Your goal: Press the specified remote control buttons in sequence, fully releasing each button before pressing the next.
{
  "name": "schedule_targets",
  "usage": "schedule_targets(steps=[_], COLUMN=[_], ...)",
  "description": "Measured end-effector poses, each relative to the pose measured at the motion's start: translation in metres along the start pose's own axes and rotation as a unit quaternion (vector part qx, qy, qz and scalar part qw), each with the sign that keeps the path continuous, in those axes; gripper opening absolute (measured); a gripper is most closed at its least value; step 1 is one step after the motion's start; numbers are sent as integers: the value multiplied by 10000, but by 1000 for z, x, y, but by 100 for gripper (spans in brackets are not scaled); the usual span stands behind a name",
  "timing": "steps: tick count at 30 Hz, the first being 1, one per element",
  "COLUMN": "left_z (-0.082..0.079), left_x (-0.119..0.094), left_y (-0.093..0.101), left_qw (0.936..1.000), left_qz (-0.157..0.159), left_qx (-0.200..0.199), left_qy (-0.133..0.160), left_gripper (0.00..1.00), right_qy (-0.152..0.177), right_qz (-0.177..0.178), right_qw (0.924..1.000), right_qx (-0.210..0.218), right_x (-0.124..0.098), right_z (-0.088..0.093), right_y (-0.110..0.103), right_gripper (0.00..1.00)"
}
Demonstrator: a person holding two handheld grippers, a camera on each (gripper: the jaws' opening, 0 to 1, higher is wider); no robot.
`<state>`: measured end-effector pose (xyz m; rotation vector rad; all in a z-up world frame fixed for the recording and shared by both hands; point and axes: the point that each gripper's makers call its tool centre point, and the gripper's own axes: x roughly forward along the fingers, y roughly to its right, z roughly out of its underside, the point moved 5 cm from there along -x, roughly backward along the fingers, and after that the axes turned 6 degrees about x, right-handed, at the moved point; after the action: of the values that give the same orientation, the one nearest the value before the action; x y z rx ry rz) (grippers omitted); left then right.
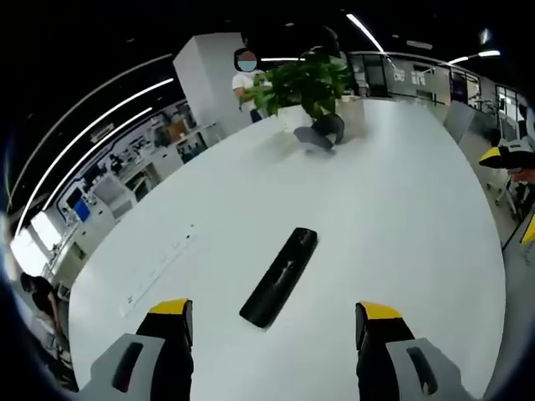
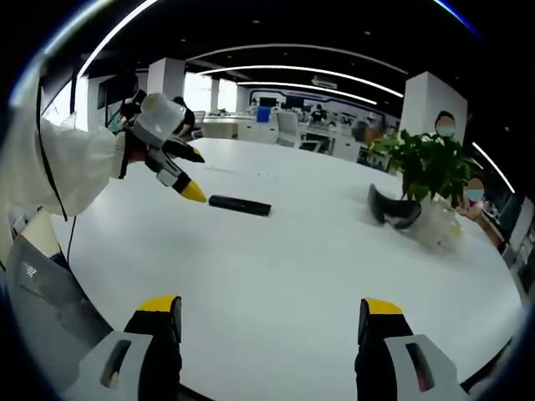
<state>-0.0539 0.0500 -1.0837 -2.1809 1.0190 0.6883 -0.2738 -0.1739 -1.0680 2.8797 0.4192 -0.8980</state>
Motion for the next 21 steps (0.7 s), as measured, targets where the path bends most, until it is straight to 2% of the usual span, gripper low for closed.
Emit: schedule_targets(steps=[2, 5, 13, 21], left_z=[0, -1, -5, 0], left_x=[6, 13, 31, 56], left_y=[-3, -7, -13, -14], left_qw=[9999, 9998, 9983, 9936], left_qz=[40, 156, 465, 800], left_qx=[100, 19, 176, 492], left_qy=[-81, -135, -312, -634], left_gripper=[78, 77, 66, 59], right_qy=[-14, -42, -85, -90], right_qz=[9, 10, -21, 74], right_qw=[10000, 10000, 10000, 9999], right_qx=[-1, -4, -19, 4], right_x=[0, 1, 1, 2], right_z=[0, 1, 1, 1], right_y=[0, 0, -1, 3], right_gripper=[87, 86, 86, 86])
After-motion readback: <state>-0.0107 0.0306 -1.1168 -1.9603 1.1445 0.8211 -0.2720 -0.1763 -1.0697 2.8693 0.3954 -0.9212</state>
